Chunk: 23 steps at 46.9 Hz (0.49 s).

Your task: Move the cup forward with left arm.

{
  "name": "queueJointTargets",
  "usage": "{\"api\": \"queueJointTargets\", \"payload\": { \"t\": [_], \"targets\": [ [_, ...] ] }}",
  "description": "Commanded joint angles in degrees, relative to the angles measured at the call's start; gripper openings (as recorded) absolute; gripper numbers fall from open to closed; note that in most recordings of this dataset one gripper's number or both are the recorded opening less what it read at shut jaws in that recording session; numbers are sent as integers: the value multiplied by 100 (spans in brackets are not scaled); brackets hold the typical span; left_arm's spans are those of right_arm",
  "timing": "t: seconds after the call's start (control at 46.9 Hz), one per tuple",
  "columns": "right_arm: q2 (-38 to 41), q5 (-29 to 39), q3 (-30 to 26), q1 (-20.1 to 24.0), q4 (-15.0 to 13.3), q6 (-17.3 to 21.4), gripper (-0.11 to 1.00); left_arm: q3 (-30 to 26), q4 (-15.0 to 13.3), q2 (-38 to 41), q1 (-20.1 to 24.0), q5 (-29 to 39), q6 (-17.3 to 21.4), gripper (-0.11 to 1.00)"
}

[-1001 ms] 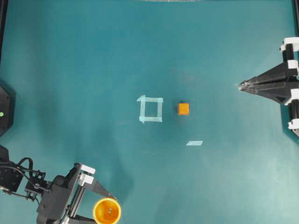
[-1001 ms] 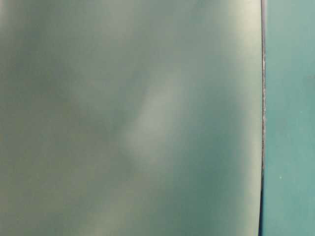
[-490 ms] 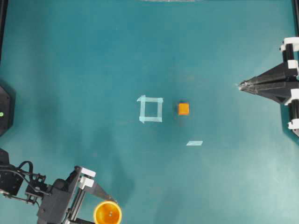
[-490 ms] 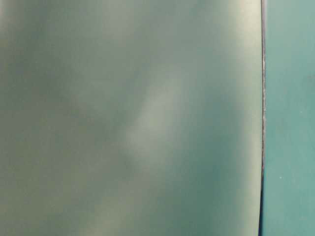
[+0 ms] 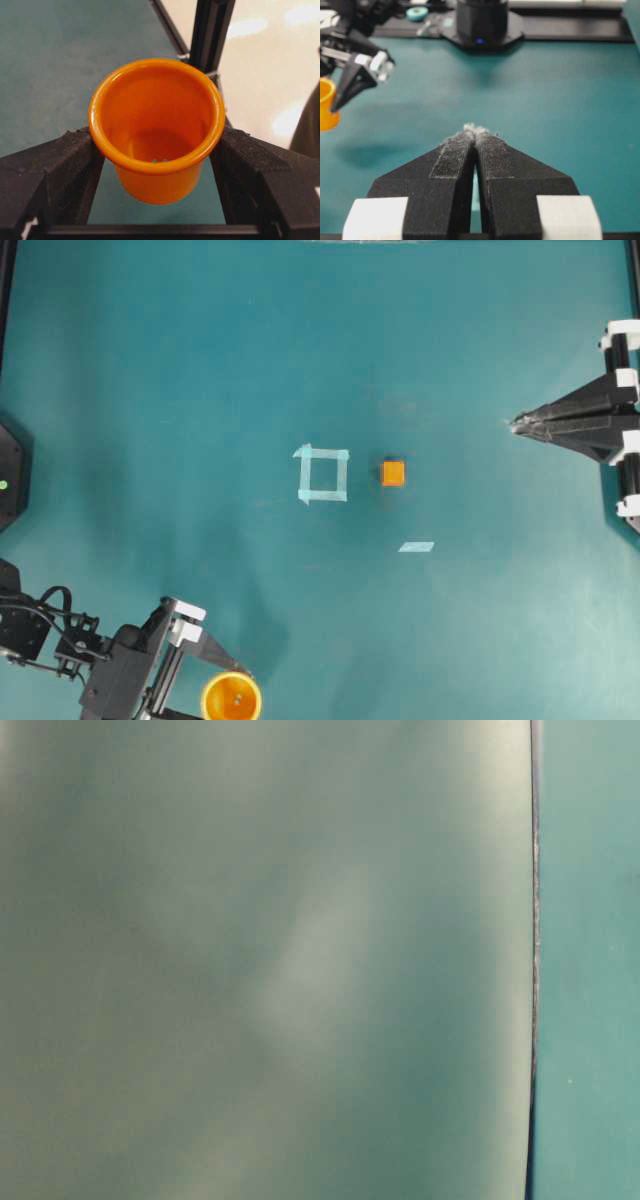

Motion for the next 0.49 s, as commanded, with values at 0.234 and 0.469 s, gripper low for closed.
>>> {"api": "queueJointTargets", "payload": {
  "t": [0.234, 0.469],
  "targets": [
    [18, -18, -176, 0, 0, -9, 0, -105, -79, -44, -88, -62, 9, 65],
    [18, -18, -176, 0, -9, -9, 0, -123, -79, -35, -105, -62, 9, 65]
  ]
}}
